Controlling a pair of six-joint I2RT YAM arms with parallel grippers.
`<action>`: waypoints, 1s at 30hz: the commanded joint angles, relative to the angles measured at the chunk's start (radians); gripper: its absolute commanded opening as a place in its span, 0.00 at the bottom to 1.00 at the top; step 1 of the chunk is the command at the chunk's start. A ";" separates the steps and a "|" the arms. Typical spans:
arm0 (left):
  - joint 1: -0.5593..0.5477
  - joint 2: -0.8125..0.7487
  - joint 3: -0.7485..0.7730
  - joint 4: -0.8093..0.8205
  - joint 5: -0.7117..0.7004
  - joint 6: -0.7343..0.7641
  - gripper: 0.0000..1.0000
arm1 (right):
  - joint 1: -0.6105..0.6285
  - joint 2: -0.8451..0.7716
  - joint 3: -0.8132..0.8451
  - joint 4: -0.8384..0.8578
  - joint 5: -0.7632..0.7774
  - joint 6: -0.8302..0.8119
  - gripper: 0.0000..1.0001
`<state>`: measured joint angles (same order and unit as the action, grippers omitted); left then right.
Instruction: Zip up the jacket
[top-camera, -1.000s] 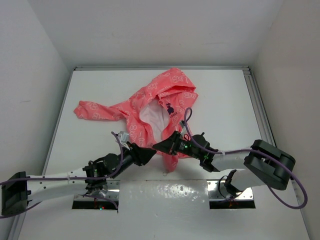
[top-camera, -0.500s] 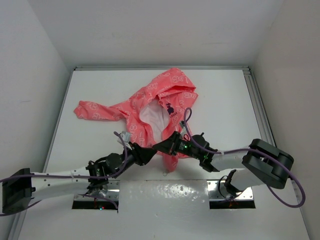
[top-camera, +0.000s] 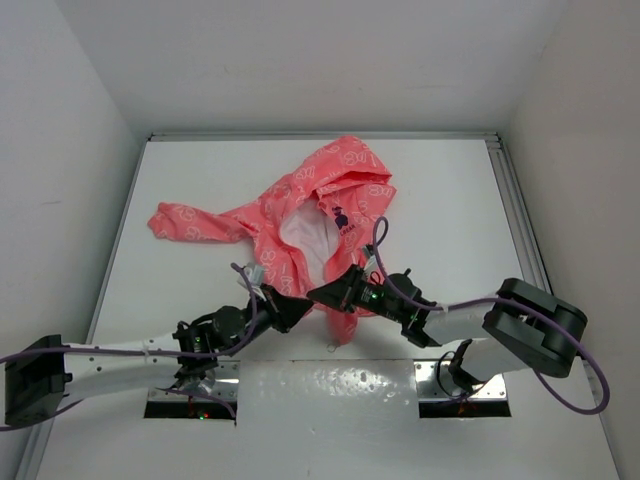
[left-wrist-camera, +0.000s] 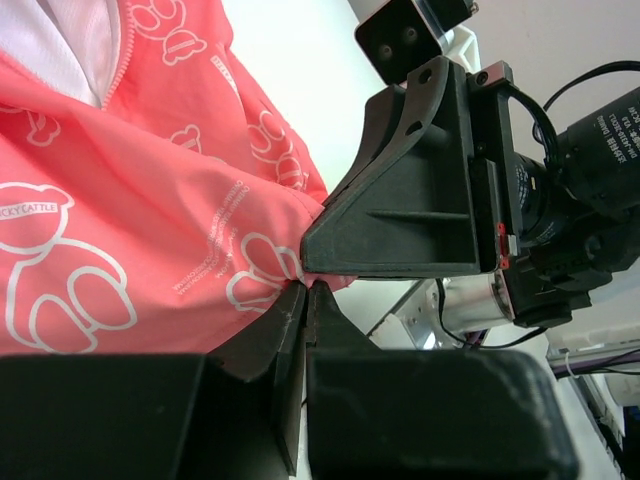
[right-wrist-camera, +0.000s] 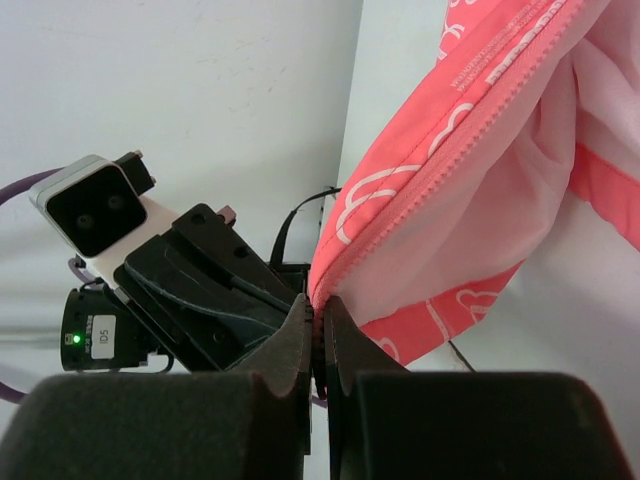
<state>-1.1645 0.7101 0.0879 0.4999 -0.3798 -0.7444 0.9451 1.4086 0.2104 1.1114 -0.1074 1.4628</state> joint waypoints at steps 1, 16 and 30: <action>0.011 -0.037 0.035 0.006 -0.050 0.028 0.00 | 0.017 -0.005 -0.017 0.067 -0.012 0.001 0.00; 0.009 -0.196 0.041 -0.288 0.107 0.257 0.00 | 0.017 -0.234 0.201 -0.701 -0.054 -0.372 0.70; 0.009 -0.195 0.053 -0.268 0.153 0.324 0.00 | 0.015 -0.134 0.235 -0.627 -0.107 -0.300 0.43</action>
<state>-1.1587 0.5213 0.1066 0.1902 -0.2604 -0.4511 0.9535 1.2709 0.4397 0.3977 -0.1989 1.1416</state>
